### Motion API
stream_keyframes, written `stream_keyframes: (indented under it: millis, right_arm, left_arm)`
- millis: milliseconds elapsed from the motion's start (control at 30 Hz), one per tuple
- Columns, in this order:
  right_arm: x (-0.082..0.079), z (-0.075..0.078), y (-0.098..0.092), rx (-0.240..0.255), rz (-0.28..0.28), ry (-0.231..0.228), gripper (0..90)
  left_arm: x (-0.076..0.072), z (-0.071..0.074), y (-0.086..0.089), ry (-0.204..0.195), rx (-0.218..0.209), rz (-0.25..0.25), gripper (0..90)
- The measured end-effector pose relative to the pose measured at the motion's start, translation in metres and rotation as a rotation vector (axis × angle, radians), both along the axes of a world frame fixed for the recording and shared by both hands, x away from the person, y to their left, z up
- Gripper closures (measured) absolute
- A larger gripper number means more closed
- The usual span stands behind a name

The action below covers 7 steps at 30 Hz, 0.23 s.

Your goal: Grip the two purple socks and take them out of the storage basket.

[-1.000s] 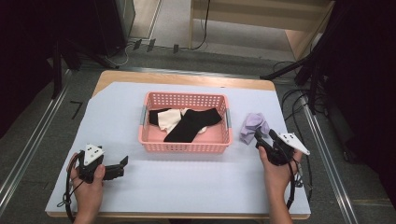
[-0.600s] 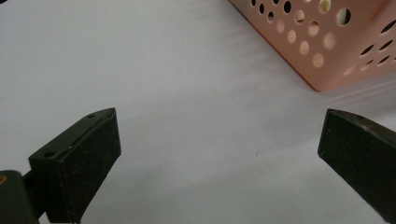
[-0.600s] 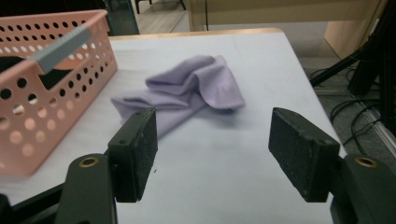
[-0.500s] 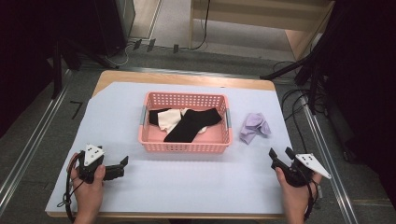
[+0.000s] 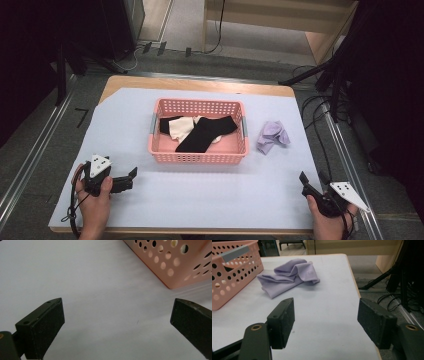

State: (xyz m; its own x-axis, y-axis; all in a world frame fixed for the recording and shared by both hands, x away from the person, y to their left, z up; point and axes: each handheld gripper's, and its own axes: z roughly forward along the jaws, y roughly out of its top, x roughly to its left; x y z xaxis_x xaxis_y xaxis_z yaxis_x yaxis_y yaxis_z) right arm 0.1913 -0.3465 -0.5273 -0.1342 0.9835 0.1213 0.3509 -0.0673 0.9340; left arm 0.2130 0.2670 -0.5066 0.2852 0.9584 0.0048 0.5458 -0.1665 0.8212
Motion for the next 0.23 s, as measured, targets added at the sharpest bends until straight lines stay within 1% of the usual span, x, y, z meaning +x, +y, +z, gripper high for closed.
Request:
stream_keyframes:
  millis: [67,100,167,233]
  right_arm:
    - [0.0002,0.0002,0.0002,-0.009,0.008,0.005,30.3]
    - [0.0020,0.0000,0.0013,-0.017,0.007,0.016,30.9]
    - [0.0031,0.0001,0.0018,-0.020,0.008,0.031,30.9]
    - [0.0036,0.0000,0.0020,-0.020,0.007,0.035,31.3]
  left_arm:
    - [-0.0001,0.0002,0.0001,0.003,-0.001,-0.001,0.1]
    - [0.0001,0.0002,0.0002,0.004,-0.002,-0.001,0.1]
    - [0.0005,-0.0002,0.0001,0.001,-0.004,0.002,0.1]
    - [0.0005,-0.0002,0.0002,0.001,-0.004,0.002,0.1]
